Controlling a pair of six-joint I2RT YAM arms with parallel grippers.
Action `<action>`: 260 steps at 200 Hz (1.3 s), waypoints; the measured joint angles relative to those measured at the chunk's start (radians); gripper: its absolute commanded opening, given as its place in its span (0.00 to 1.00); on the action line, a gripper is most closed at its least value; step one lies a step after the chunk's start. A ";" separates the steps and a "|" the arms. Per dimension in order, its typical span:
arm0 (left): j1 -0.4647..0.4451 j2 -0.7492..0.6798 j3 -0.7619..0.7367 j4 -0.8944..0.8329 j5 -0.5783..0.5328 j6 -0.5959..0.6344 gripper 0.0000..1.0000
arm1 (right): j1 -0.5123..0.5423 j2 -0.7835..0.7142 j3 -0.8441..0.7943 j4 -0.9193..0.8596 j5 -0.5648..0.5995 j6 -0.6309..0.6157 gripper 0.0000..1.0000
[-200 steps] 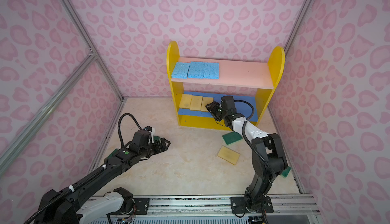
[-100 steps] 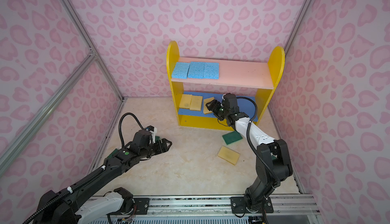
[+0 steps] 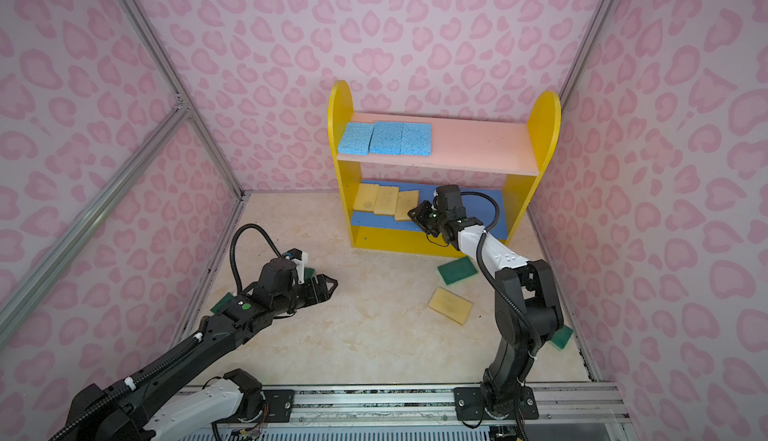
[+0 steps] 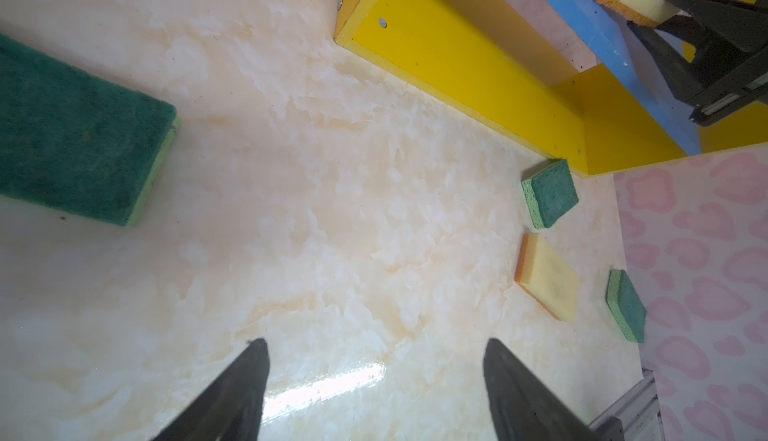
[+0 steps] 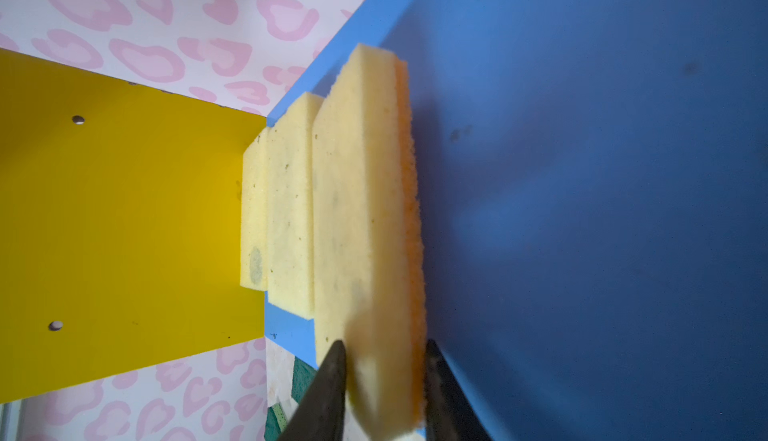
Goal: Place and organize the cleaning sponges onto the shelf
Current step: 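Set the yellow sponge upright beside the other two and open the right gripper, then push the third yellow sponge against the other two with the right gripper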
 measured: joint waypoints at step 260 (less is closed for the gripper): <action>-0.002 0.029 0.001 -0.006 -0.010 -0.002 0.82 | 0.004 0.003 0.123 -0.274 0.219 -0.312 0.46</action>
